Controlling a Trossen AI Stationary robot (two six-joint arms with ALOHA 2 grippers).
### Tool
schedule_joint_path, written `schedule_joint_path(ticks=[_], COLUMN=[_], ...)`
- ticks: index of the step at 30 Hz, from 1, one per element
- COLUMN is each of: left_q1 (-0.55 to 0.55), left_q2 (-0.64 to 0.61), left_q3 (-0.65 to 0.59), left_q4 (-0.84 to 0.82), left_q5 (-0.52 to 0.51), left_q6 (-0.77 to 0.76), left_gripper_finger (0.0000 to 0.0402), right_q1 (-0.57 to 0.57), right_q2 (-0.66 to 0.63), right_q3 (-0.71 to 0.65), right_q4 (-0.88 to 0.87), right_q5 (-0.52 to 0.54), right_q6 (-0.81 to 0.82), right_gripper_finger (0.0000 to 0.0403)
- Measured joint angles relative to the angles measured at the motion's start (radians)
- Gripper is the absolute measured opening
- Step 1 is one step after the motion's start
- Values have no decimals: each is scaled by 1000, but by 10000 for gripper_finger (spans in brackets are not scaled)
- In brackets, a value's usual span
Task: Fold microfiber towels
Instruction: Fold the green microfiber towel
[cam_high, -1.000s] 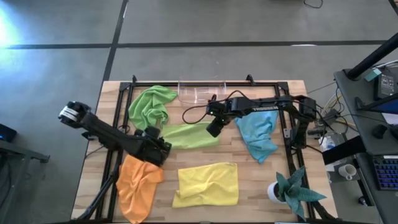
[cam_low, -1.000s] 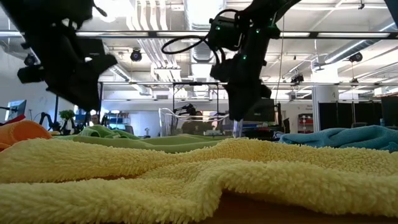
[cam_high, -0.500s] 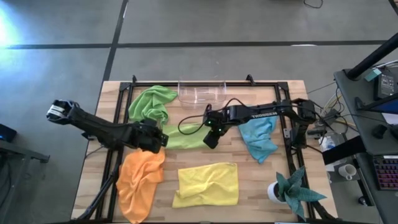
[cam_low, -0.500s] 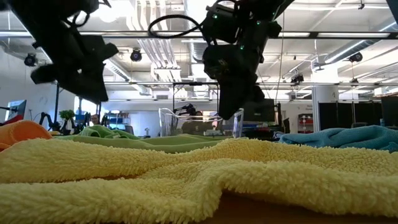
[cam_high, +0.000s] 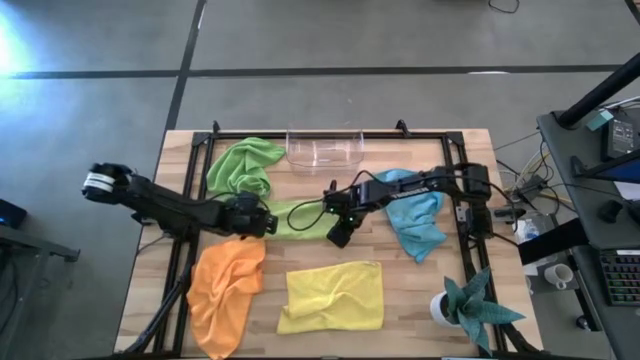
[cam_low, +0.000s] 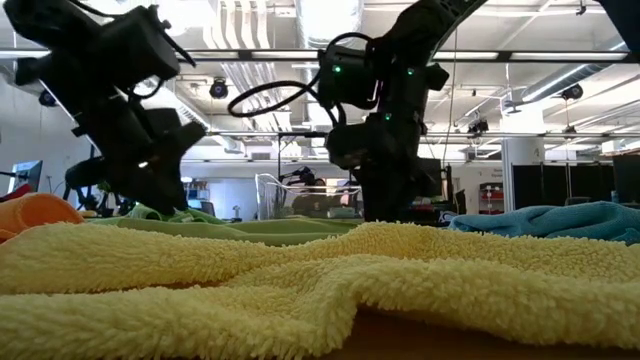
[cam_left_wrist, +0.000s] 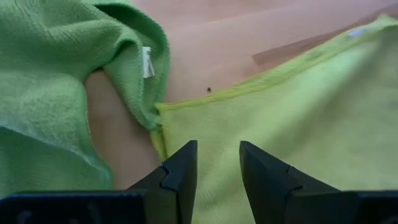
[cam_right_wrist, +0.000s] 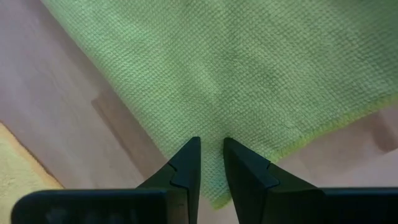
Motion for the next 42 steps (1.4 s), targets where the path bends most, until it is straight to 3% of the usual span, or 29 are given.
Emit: schedule_joint_path(ticks=[12, 19, 29, 34, 42], left_q1=[76, 87, 85, 84, 85], left_q2=[151, 174, 41, -15, -8], left_q3=[21, 35, 80, 97, 95], left_q4=[20, 14, 23, 102, 221], left_q5=[27, 41, 154, 205, 203], left_q6=[54, 62, 396, 545, 552], left_gripper_finger=[105, 105, 105, 105, 105], right_q1=[8, 16, 53, 71, 49], right_q2=[4, -12, -27, -96, -254], right_q3=[1, -2, -4, -4, -36], right_q4=[-129, -240, -326, -324, -327], right_q5=[-3, 0, -3, 9, 213], right_q6=[48, 55, 55, 54, 54], right_gripper_finger=[68, 68, 68, 68, 68])
